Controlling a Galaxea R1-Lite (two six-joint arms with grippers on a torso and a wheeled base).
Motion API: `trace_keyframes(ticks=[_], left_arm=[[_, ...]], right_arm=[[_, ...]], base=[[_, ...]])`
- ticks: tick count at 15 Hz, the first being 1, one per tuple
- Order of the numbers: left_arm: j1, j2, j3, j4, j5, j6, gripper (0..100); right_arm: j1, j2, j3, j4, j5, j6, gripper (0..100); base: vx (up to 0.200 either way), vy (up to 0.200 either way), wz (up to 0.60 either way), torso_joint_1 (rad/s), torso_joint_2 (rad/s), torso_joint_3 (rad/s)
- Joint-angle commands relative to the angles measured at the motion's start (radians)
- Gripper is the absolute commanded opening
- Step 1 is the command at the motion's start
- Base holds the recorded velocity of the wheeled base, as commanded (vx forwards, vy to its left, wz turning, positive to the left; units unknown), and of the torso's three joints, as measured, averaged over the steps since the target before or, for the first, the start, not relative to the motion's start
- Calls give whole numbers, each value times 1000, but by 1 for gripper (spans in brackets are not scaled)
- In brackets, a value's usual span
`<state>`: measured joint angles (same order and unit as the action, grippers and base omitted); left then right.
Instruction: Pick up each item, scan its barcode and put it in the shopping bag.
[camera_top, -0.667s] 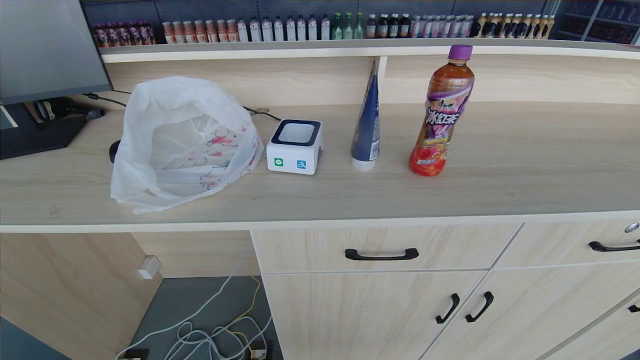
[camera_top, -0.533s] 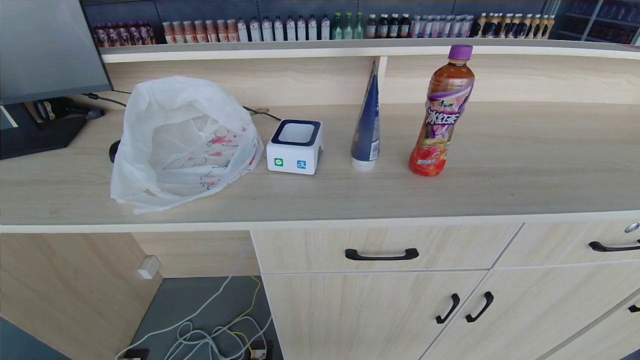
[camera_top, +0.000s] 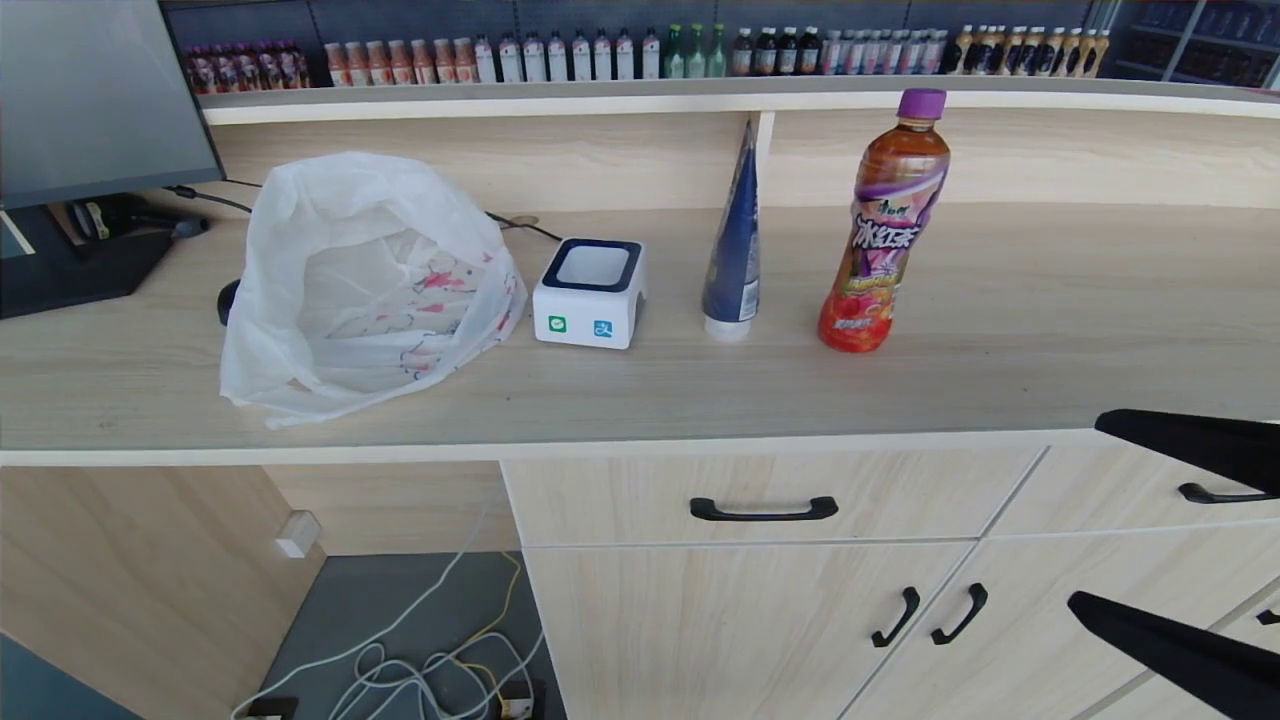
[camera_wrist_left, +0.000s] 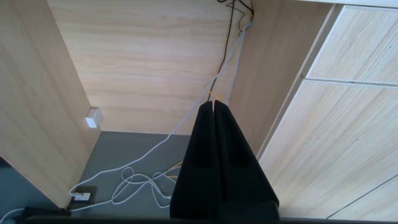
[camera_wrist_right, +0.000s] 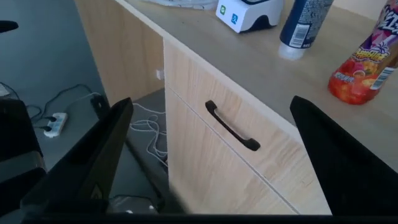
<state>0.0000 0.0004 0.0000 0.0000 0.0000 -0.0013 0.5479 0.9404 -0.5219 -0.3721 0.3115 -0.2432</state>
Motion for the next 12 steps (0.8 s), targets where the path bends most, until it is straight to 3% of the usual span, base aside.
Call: trace_keyframes(ticks=[1, 4, 8, 12], left_arm=[[0, 0, 0, 0, 0, 0, 0], [0, 0, 0, 0, 0, 0, 0], [0, 0, 0, 0, 0, 0, 0], [0, 0, 0, 0, 0, 0, 0]], right_arm=[[32, 112, -63, -5, -2, -51, 100], [106, 172, -121, -5, -111, -70, 100], [322, 302, -245, -7, -397, -45, 100], [406, 416, -325, -54, -624, 33, 100]], base=[[0, 0, 0, 0, 0, 0], [0, 0, 0, 0, 0, 0], [0, 0, 0, 0, 0, 0], [0, 0, 0, 0, 0, 0]])
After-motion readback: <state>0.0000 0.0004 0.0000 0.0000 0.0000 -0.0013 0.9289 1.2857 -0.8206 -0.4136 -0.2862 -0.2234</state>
